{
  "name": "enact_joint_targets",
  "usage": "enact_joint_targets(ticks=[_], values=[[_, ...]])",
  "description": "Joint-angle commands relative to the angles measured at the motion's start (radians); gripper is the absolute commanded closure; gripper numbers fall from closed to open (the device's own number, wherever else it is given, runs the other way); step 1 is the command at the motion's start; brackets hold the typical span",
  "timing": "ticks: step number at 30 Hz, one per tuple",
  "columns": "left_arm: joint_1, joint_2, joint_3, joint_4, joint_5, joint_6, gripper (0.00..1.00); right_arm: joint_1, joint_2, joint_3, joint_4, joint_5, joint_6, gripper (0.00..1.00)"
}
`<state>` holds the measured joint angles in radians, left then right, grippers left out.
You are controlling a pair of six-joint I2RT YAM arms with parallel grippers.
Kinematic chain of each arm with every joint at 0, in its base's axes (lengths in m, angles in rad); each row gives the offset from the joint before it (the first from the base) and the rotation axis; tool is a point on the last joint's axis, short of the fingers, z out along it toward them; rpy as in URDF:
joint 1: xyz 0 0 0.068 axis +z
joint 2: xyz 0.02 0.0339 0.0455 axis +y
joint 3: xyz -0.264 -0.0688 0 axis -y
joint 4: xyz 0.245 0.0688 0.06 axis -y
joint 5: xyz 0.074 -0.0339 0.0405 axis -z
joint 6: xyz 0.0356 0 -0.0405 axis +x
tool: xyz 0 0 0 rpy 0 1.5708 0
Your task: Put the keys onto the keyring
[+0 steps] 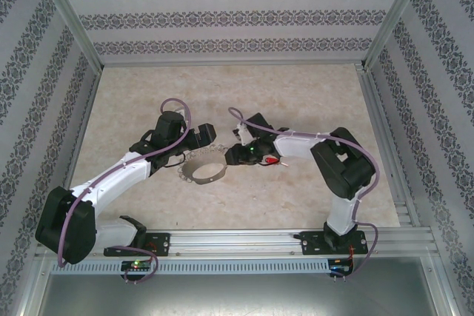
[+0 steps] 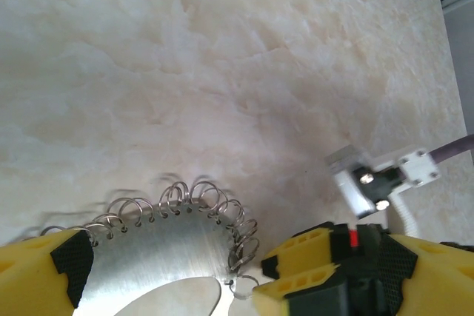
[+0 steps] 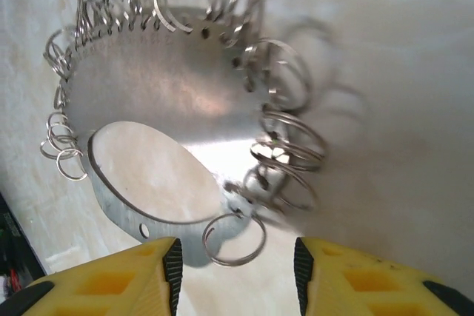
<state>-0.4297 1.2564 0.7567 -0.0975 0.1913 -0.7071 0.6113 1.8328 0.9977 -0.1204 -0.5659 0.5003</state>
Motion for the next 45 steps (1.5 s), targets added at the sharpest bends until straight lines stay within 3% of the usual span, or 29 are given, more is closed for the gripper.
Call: enact_joint_targets(ticks=[1, 7, 16, 27, 45], values=[[0.009, -0.023, -0.022, 0.000, 0.037, 0.012, 0.00, -0.031, -0.093, -0.026, 0.022, 0.010, 0.015, 0.53], [0.011, -0.038, -0.062, -0.028, 0.052, 0.021, 0.00, -0.037, -0.167, -0.055, -0.003, 0.061, 0.009, 0.53], [0.004, -0.056, -0.092, -0.031, 0.165, 0.060, 0.00, -0.001, -0.189, -0.073, -0.066, 0.145, -0.012, 0.54], [-0.003, -0.051, -0.071, -0.013, 0.034, 0.002, 0.00, 0.122, -0.116, -0.043, -0.067, 0.256, 0.068, 0.53], [-0.002, -0.027, -0.057, 0.010, 0.023, -0.001, 0.00, 0.178, 0.001, 0.052, -0.094, 0.363, 0.080, 0.52]])
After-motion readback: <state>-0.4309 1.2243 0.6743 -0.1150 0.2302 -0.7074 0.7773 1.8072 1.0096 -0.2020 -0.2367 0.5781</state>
